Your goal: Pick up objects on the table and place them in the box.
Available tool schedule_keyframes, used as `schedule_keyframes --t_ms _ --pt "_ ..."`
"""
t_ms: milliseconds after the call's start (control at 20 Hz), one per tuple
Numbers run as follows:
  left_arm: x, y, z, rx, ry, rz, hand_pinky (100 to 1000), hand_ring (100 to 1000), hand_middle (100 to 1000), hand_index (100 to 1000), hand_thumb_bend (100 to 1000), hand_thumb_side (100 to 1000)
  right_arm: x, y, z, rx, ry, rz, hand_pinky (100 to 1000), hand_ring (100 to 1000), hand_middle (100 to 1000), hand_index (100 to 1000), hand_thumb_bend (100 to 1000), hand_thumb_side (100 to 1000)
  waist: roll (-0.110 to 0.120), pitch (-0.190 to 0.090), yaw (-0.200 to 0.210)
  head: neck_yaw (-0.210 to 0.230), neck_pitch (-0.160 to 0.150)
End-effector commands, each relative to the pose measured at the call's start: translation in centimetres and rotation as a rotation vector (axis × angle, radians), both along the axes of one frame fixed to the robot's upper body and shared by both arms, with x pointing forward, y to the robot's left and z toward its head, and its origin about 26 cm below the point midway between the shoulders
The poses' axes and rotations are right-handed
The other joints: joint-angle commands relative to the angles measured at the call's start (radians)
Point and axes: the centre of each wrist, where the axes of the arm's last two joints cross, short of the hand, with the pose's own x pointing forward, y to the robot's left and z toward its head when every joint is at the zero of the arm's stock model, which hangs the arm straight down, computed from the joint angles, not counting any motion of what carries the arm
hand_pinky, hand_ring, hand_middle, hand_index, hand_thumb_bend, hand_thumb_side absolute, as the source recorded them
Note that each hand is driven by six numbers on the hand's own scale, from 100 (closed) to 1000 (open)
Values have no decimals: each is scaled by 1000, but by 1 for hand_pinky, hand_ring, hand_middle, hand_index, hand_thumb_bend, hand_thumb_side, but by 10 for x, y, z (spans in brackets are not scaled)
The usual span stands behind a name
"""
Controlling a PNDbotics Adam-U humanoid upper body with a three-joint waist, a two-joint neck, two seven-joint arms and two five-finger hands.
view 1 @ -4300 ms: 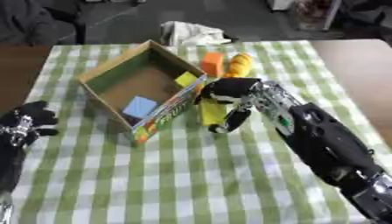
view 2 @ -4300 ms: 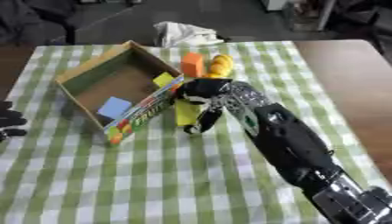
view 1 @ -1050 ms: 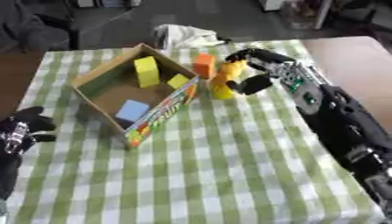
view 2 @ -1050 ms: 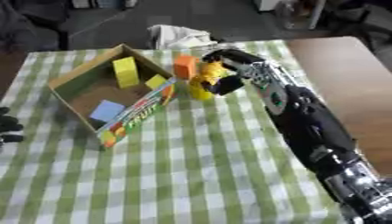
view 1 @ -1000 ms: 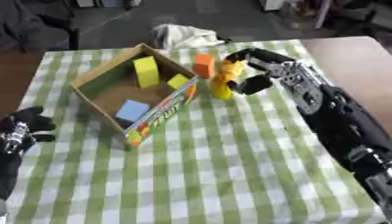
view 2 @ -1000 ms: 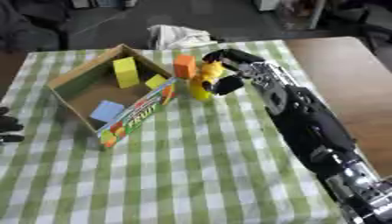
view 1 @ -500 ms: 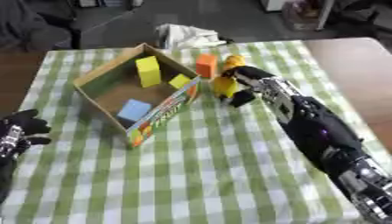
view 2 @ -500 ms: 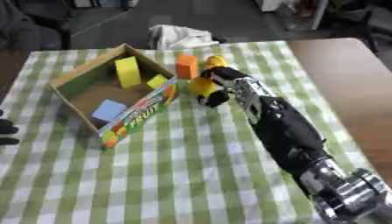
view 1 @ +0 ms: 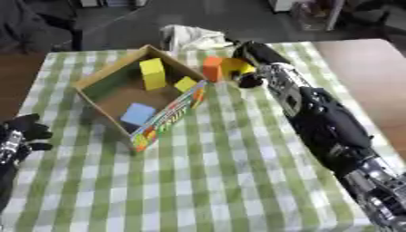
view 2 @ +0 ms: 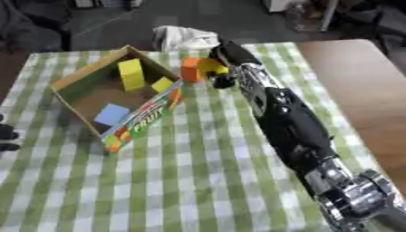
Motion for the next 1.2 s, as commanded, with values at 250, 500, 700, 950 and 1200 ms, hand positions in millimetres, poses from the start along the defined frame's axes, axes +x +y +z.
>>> schedule_keyframes --t_ms 250,500,700,950,1200 --pt "1 -1 8 10 -28 -17 644 679 610 778 155 699 -8 59 30 16 -71 279 775 840 519 620 296 183 3 -11 23 -15 5" --pt "2 -3 9 8 -34 -27 644 678 610 778 156 696 -11 90 4 -10 77 461 806 877 614 778 142 425 7 -6 47 -30 5" --pt "3 -4 10 7 -35 -29 644 678 609 778 156 696 -6 87 1 -55 135 472 822 898 762 919 278 567 8 -3 54 -34 5" --pt "3 -3 10 7 -36 -28 644 678 609 778 157 696 -8 82 21 -104 87 427 837 915 832 957 308 579 5 -2 49 -34 5" --pt "3 -1 10 9 -36 -17 644 677 609 778 157 696 -4 44 47 9 -12 287 830 916 808 926 220 328 4 -2 39 -23 5"
